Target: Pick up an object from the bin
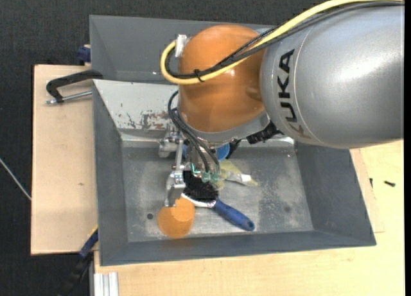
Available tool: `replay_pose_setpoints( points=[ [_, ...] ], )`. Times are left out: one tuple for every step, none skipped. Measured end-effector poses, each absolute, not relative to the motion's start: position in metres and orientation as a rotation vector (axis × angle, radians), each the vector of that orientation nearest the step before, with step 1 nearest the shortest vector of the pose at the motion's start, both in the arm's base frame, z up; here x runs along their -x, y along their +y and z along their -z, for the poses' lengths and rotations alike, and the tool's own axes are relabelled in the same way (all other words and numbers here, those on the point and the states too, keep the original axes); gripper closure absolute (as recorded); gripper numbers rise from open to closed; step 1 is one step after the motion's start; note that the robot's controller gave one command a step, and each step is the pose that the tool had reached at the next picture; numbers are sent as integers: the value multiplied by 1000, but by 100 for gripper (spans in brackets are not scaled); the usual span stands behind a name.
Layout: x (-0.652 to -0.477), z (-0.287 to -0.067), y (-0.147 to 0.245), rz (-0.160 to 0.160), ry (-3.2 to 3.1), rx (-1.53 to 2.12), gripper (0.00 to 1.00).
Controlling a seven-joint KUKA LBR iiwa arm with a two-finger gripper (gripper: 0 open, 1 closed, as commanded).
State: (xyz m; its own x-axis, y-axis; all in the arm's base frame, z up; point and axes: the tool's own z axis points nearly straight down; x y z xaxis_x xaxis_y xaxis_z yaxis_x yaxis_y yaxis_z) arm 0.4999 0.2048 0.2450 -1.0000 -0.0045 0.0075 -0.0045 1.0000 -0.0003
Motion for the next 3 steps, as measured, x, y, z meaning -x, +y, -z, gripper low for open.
replay_pose_setpoints(
  points=[
    [-522,-125,127,1,-3092,-571,0],
    [-526,-75,95,1,-3045,-798,0],
    [-527,-77,97,4,-3051,-798,100]
  ],
)
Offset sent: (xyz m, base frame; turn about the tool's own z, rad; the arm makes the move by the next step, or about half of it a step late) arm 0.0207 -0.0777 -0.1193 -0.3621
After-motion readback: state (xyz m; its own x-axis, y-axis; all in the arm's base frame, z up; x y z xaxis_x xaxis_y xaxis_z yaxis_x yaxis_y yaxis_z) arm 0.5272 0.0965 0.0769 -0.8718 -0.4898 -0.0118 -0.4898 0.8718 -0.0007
